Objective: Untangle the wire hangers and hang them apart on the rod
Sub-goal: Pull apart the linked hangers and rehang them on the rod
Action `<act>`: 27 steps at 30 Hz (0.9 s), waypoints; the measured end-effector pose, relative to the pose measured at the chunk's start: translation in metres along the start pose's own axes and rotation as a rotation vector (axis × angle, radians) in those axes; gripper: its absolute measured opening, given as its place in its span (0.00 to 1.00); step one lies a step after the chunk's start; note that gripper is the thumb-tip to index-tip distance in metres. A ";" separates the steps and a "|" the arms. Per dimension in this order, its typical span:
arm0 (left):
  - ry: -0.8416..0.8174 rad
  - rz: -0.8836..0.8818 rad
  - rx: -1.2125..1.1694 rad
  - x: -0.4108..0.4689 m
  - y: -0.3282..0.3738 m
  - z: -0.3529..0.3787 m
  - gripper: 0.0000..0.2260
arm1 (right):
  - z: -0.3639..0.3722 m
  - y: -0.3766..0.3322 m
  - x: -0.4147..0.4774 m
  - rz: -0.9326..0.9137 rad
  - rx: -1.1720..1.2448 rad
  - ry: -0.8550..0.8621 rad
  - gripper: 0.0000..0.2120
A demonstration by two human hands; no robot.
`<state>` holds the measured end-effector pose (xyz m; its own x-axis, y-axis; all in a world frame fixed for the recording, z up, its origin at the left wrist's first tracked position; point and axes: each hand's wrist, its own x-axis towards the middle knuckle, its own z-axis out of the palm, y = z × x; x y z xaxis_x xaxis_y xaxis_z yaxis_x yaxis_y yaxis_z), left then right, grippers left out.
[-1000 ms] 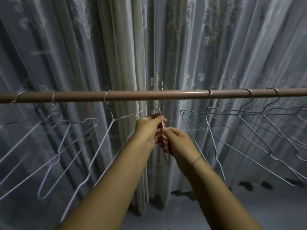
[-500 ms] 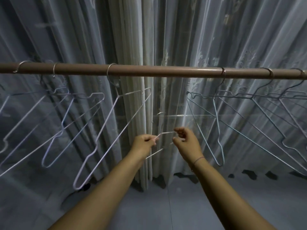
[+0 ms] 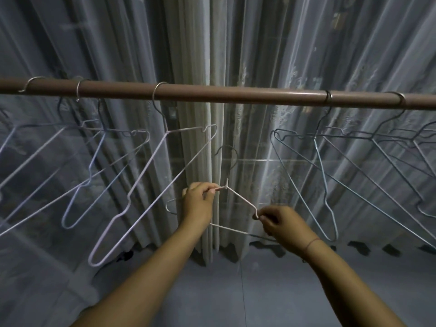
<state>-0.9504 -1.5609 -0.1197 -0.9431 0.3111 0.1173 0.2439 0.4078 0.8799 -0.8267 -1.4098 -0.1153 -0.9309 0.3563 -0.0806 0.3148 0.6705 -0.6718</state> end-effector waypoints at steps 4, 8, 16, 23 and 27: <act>0.180 -0.010 -0.039 -0.012 0.015 0.004 0.07 | -0.002 -0.002 -0.018 0.046 0.119 0.063 0.09; 0.013 -0.148 -0.279 -0.031 0.042 0.008 0.03 | 0.003 -0.011 -0.039 0.016 0.218 0.277 0.09; -0.311 -0.130 -0.590 -0.059 0.092 0.012 0.05 | -0.008 -0.032 -0.073 -0.086 0.213 0.497 0.11; -0.359 -0.024 -0.696 -0.061 0.122 0.008 0.06 | -0.039 -0.053 -0.095 -0.150 0.229 0.571 0.18; -0.374 -0.005 -0.699 -0.056 0.136 0.008 0.07 | -0.053 -0.062 -0.096 -0.195 0.222 0.575 0.15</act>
<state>-0.8623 -1.5160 -0.0105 -0.7751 0.6290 0.0589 -0.0756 -0.1850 0.9798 -0.7468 -1.4508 -0.0271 -0.7001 0.5745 0.4242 0.0468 0.6296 -0.7755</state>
